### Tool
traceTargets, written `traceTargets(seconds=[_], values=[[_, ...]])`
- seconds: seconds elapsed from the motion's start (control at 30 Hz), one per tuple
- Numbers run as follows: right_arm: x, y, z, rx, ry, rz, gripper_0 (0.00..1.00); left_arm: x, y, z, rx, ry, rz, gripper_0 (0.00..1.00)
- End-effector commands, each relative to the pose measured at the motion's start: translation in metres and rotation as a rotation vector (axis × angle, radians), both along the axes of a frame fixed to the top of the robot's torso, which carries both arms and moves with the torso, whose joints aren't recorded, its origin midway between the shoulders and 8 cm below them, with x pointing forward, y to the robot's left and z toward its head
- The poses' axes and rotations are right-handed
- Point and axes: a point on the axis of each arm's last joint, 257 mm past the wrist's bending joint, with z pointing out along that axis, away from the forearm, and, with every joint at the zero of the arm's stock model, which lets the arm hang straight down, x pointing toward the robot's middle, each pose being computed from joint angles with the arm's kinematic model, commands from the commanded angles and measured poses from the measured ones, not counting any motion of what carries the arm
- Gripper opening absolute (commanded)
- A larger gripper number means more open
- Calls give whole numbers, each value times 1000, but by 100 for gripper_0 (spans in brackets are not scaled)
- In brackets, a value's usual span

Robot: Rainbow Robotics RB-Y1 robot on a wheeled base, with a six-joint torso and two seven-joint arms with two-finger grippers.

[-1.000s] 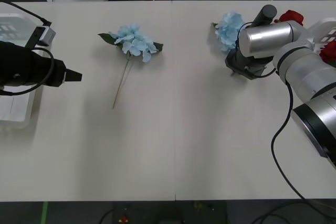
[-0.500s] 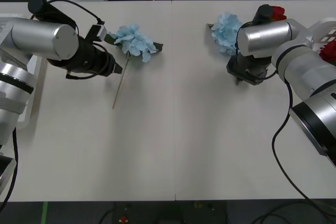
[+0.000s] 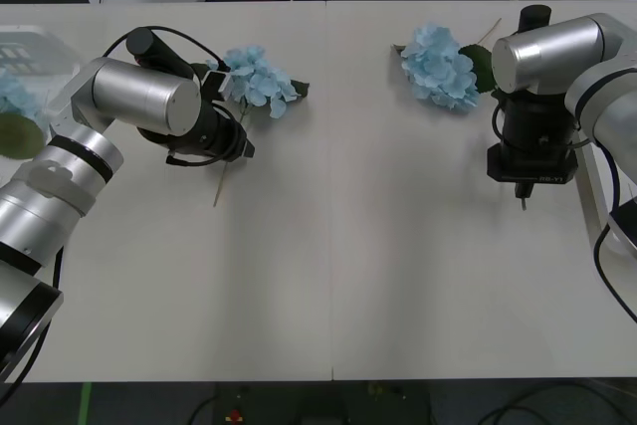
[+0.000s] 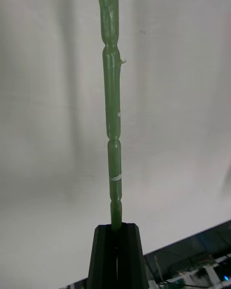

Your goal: Put the red flowers into the right box and the blue flowers into the left box

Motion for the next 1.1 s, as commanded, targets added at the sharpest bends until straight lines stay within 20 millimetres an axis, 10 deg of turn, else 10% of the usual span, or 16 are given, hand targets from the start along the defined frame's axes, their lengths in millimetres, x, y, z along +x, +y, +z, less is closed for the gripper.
traceTargets(seconds=[0.03,0.23,0.43,0.5,0.6,0.73,1.1], values=[[-27,-55,0,-84,74,105,0,21,-29,20,-27,-46,24,100],[-60,-87,-35,-111,77,187,0,21,-31,13,-9,-44,28,93],[-79,-86,-59,-30,16,230,0,20,-30,9,22,-47,21,1],[-82,-83,-59,-21,6,243,4,20,-30,7,39,-53,13,0],[-80,-78,-55,-10,-7,246,54,21,-28,6,54,-60,12,0],[-68,-58,-44,54,-53,242,84,22,-26,6,64,-66,14,0],[-1,-20,63,253,-292,193,100,35,-32,62,14,-145,1,0]])
